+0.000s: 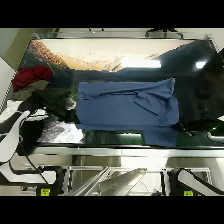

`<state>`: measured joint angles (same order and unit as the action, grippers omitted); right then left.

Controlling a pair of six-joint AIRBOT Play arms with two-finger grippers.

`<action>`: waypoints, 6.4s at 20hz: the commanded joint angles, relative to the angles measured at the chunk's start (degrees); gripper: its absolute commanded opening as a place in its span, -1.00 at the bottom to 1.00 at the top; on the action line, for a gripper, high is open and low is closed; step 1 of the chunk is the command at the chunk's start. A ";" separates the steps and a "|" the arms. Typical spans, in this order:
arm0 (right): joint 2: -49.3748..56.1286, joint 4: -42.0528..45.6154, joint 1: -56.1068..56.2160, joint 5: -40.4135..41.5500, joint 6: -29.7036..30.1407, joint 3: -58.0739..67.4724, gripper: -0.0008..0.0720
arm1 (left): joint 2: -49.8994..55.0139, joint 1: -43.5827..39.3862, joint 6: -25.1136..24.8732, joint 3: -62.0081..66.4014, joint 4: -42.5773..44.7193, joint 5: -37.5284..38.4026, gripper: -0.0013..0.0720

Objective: Fold the shirts.

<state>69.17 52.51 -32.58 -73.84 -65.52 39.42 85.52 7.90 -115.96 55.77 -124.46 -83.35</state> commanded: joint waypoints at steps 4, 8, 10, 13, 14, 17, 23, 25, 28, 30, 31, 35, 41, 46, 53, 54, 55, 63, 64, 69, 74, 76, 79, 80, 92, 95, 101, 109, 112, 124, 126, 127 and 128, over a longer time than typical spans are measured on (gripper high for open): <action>-9.29 -4.98 1.29 -3.08 0.07 3.45 -0.92 | -6.03 8.20 1.49 -3.45 4.42 -3.21 -0.93; -7.13 -14.10 6.80 1.75 4.55 7.93 -0.92 | -5.97 5.25 1.53 2.56 4.42 -3.41 -0.93; -2.84 -14.38 10.58 5.46 4.72 13.22 -0.92 | -5.18 3.58 1.60 8.81 4.50 -2.16 -0.93; 6.62 -14.21 14.21 9.73 5.86 21.20 -0.92 | 0.50 2.27 3.30 19.21 4.48 -2.34 -0.93; 10.14 -14.23 15.17 11.13 7.34 23.63 -0.92 | 3.17 1.79 3.52 22.73 4.48 -1.60 -0.93; 18.69 -14.21 17.84 16.57 12.87 29.24 -0.92 | 11.13 -0.52 3.52 30.49 4.48 1.77 -0.93; 28.35 -14.21 18.34 23.04 17.57 30.62 -0.91 | 26.69 -3.10 5.09 42.71 6.43 1.64 -0.93; 29.27 -14.21 18.34 23.04 18.36 30.67 -0.91 | 29.66 -2.71 6.29 45.24 6.36 0.48 -0.93; 29.27 -14.14 17.42 20.22 18.80 33.48 0.00 | 30.86 -2.97 6.82 47.84 5.73 -0.66 -0.48; 29.24 -12.33 15.74 16.37 15.87 37.62 0.44 | 30.80 -3.58 7.06 51.34 6.25 -2.49 0.90; 29.24 -9.38 14.75 16.13 12.70 39.56 0.48 | 30.80 -3.56 7.15 53.57 6.49 -3.80 0.90; 30.75 -4.04 11.80 13.90 8.11 40.65 0.97 | 30.77 -2.45 8.44 61.35 6.43 -6.19 0.90; 38.51 -6.08 12.72 2.91 7.30 40.65 0.96 | 27.54 0.02 11.15 57.64 6.08 -6.14 0.90; 39.10 -7.52 18.14 4.63 10.05 40.65 0.89 | 27.63 -3.45 12.11 57.79 -1.81 -6.40 0.90; 33.77 -7.48 20.39 -1.16 10.19 46.34 -0.92 | 34.67 -21.38 11.72 57.81 -3.13 3.08 -0.93; 31.71 -7.52 20.37 -3.32 9.77 48.09 -0.92 | 36.35 -24.26 12.17 57.81 -3.30 5.33 -0.93; 29.81 -7.54 20.37 -5.29 9.66 49.90 -0.92 | 38.21 -27.36 12.22 57.81 -3.26 8.15 -0.93; 22.99 -10.93 20.74 -15.13 6.36 58.27 -0.92 | 47.34 -37.90 15.19 64.46 -10.69 18.73 -0.93; 22.97 -10.95 20.72 -15.19 5.81 58.29 -0.92 | 46.90 -37.70 16.11 65.40 -10.75 17.49 -0.93; 22.99 -10.97 22.97 -14.67 4.42 58.27 -0.92 | 31.45 -31.43 15.89 60.00 -10.71 7.58 -0.93; 23.65 -10.97 36.98 -2.56 3.50 58.25 -0.92 | 14.10 -20.90 15.78 61.83 -10.60 -4.50 -0.93; 25.83 -10.97 45.27 6.19 3.10 58.25 -0.91 | 8.41 -16.68 15.76 61.81 -10.58 -6.21 -0.93; 33.24 -11.04 58.95 18.93 3.10 58.25 -0.84 | 0.90 -11.43 15.72 58.64 -10.56 -6.60 -0.93; 36.48 -11.41 63.08 22.86 3.08 58.27 -0.20 | -1.29 -10.08 15.61 56.68 -10.54 -6.21 -0.93; 30.53 8.90 51.47 8.63 -12.79 58.27 0.13 | -13.11 0.28 9.03 34.80 -10.58 -3.06 -0.93; 30.60 10.73 42.86 4.79 -16.00 58.12 0.58 | -13.09 0.24 8.11 33.77 -10.54 -3.13 -0.93; 37.68 9.42 36.24 4.00 -15.06 57.90 0.58 | -13.09 0.24 7.76 33.79 -10.51 -3.02 -0.93; 49.13 -5.18 41.24 6.62 -7.82 57.92 0.59 | -13.07 0.24 7.08 33.79 -10.14 -2.56 -0.93; 49.81 -9.01 43.28 7.50 -4.66 57.94 0.58 | -13.07 0.24 7.08 33.79 -10.12 -2.56 -0.93; 49.42 -15.23 43.34 4.31 -1.68 60.30 0.86 | -13.07 0.24 7.08 33.79 -10.12 -2.71 -0.93; 49.42 -15.26 43.10 4.15 -1.70 60.30 0.86 | -13.07 0.24 6.91 33.79 -10.12 -2.78 -0.93; 49.51 -15.26 43.41 4.20 -1.70 60.30 0.85 | -13.07 0.24 6.91 33.77 -10.12 -2.78 -0.93; 49.70 -15.28 43.93 4.42 -1.70 60.30 0.85 | -13.07 0.24 6.88 33.79 -10.10 -2.73 -0.93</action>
<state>118.67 37.78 10.83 -69.08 -67.42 99.63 72.44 8.10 -108.90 89.56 -134.61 -85.97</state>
